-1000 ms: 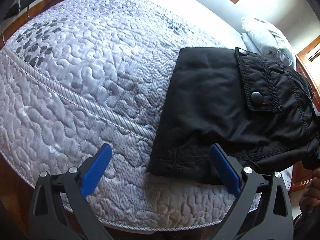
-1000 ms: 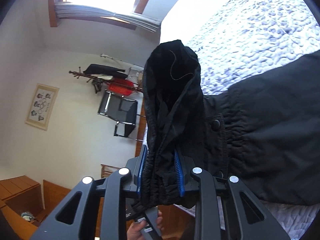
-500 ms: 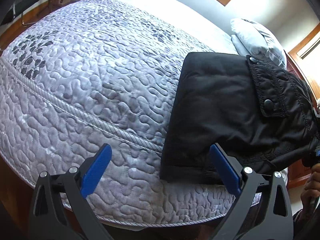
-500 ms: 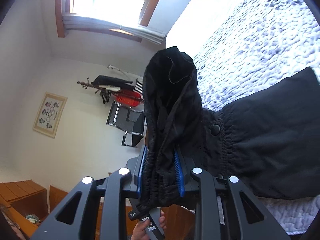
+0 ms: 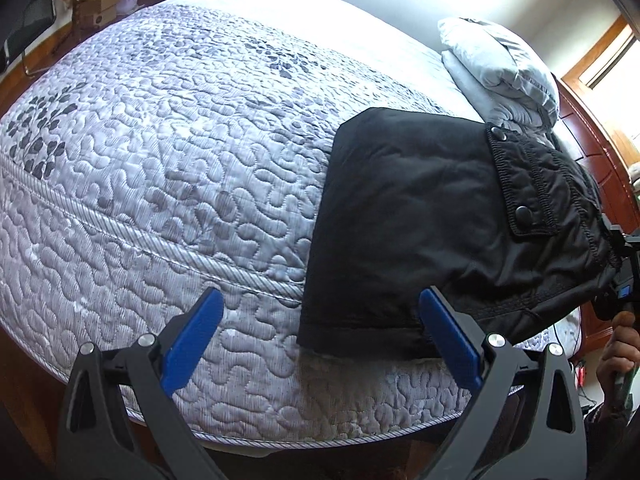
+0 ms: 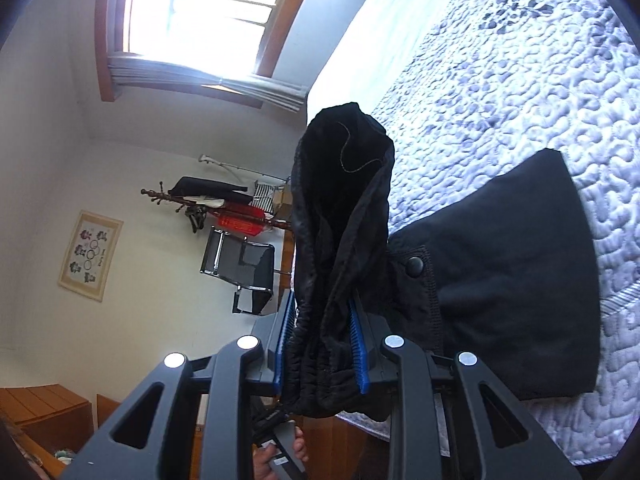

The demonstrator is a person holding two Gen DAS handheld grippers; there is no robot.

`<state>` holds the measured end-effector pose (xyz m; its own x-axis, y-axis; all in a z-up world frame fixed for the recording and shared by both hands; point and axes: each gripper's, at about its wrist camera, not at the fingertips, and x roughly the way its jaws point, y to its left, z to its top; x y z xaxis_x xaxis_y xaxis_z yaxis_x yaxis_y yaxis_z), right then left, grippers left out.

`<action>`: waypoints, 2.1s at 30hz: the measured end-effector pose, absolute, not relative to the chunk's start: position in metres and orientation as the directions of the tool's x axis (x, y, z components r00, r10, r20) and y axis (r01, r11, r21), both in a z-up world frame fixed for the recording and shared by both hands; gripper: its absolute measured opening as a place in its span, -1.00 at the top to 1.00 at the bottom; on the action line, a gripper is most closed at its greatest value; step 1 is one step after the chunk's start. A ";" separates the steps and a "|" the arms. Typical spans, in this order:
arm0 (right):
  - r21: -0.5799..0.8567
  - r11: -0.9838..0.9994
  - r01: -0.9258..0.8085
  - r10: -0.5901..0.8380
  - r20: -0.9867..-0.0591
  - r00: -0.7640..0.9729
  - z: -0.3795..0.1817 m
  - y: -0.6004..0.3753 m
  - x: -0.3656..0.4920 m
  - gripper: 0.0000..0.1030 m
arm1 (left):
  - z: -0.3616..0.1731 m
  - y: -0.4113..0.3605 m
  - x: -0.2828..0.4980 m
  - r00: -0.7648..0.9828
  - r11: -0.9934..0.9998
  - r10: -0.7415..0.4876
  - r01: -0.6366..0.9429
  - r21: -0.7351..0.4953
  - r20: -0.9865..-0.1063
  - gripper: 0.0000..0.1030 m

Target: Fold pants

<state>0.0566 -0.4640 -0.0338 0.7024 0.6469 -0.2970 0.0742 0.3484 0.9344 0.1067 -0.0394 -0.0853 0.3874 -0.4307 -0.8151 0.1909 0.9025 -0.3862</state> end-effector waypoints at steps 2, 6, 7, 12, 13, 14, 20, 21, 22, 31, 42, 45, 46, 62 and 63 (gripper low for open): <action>0.933 0.351 0.086 0.641 -0.306 0.704 -0.037 -0.468 0.055 0.50 | -0.084 -0.044 0.107 0.384 0.903 -0.430 0.203 -0.380 -0.817 -0.91; 0.931 0.350 0.099 0.631 -0.313 0.710 -0.050 -0.478 0.047 0.50 | -0.084 -0.054 0.107 0.373 0.900 -0.432 0.227 -0.371 -0.821 -0.91; 0.932 0.347 0.103 0.628 -0.313 0.712 -0.051 -0.480 0.045 0.50 | -0.083 -0.056 0.107 0.372 0.900 -0.434 0.231 -0.371 -0.821 -0.91; 0.933 0.344 0.107 0.625 -0.312 0.715 -0.053 -0.483 0.040 0.50 | -0.083 -0.063 0.105 0.365 0.897 -0.438 0.243 -0.370 -0.821 -0.91; 0.933 0.344 0.105 0.624 -0.311 0.717 -0.053 -0.484 0.039 0.50 | -0.084 -0.065 0.105 0.363 0.896 -0.438 0.246 -0.369 -0.822 -0.91; 0.934 0.343 0.103 0.624 -0.308 0.718 -0.053 -0.485 0.039 0.50 | -0.084 -0.066 0.104 0.361 0.896 -0.438 0.248 -0.368 -0.823 -0.91; 0.933 0.347 0.099 0.621 -0.308 0.721 -0.052 -0.490 0.037 0.50 | -0.085 -0.071 0.103 0.354 0.895 -0.438 0.261 -0.362 -0.827 -0.91; 0.933 0.346 0.100 0.621 -0.307 0.721 -0.053 -0.490 0.036 0.50 | -0.085 -0.072 0.103 0.353 0.895 -0.438 0.261 -0.362 -0.827 -0.91; 0.933 0.344 0.101 0.622 -0.307 0.720 -0.055 -0.491 0.037 0.50 | -0.085 -0.072 0.103 0.351 0.894 -0.438 0.261 -0.363 -0.828 -0.91; 0.938 0.317 0.140 0.609 -0.315 0.728 -0.071 -0.499 0.033 0.50 | -0.085 -0.077 0.101 0.345 0.895 -0.433 0.270 -0.354 -0.832 -0.91; 0.929 0.304 0.209 0.596 -0.357 0.720 -0.101 -0.506 0.034 0.50 | -0.089 -0.083 0.100 0.333 0.895 -0.429 0.281 -0.346 -0.840 -0.91; 0.928 0.301 0.222 0.594 -0.364 0.717 -0.109 -0.506 0.035 0.50 | -0.090 -0.085 0.100 0.328 0.895 -0.427 0.286 -0.343 -0.842 -0.91; 0.927 0.300 0.224 0.594 -0.366 0.716 -0.111 -0.505 0.036 0.50 | -0.091 -0.086 0.100 0.327 0.895 -0.426 0.287 -0.341 -0.844 -0.91; 0.897 0.321 0.304 0.583 -0.440 0.683 -0.152 -0.503 0.033 0.50 | -0.099 -0.092 0.102 0.309 0.898 -0.413 0.294 -0.327 -0.857 -0.91; 0.897 0.320 0.306 0.583 -0.441 0.683 -0.154 -0.504 0.032 0.49 | -0.100 -0.091 0.103 0.307 0.899 -0.409 0.296 -0.322 -0.859 -0.91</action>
<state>0.0325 -0.5036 -0.1539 0.6827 0.5825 -0.4411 0.3062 0.3200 0.8966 0.1034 -0.0913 -0.1003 0.3073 -0.4090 -0.8592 0.2964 0.8991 -0.3220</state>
